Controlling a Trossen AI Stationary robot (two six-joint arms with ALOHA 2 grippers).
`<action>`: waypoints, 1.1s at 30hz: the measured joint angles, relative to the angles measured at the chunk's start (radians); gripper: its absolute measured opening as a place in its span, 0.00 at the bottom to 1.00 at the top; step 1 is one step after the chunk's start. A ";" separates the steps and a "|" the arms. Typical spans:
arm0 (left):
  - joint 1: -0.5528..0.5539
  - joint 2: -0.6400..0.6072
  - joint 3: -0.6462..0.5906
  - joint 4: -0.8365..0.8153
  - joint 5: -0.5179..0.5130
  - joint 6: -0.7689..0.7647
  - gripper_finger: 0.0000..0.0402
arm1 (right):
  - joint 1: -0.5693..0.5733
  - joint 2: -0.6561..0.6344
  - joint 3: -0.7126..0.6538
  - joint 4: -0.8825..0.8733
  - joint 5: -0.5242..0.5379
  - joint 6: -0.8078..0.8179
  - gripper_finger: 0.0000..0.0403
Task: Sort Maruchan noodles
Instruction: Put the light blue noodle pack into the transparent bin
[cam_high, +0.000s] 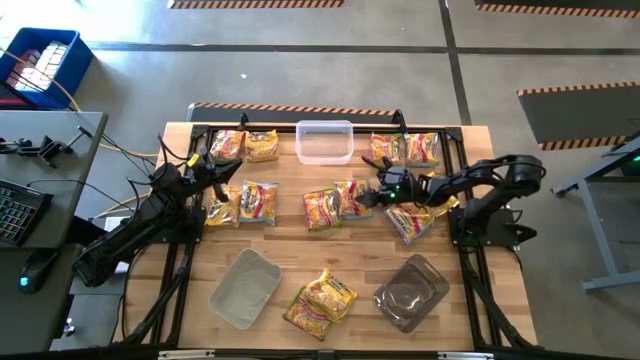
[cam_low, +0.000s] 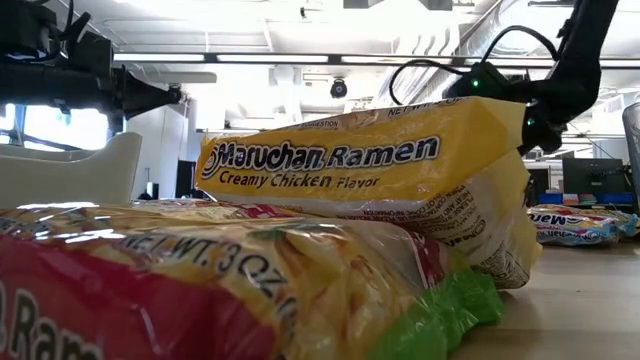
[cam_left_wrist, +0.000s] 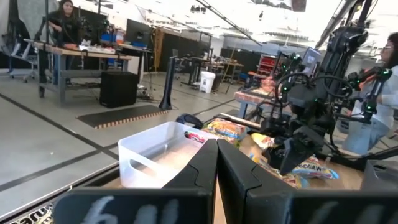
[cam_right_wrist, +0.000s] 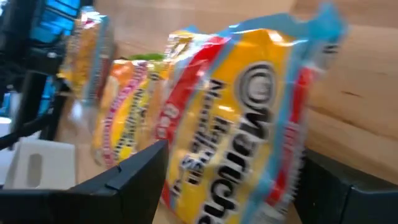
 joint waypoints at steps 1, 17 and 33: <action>0.000 0.000 0.000 0.000 0.000 0.000 0.01 | 0.000 0.015 0.000 0.019 0.000 0.000 0.71; 0.000 0.000 0.000 0.047 0.000 0.011 0.01 | 0.026 0.110 0.129 0.034 -0.047 -0.033 0.32; 0.000 0.000 0.001 0.263 -0.008 0.217 0.01 | 0.022 0.038 0.481 -0.349 -0.132 -0.186 0.08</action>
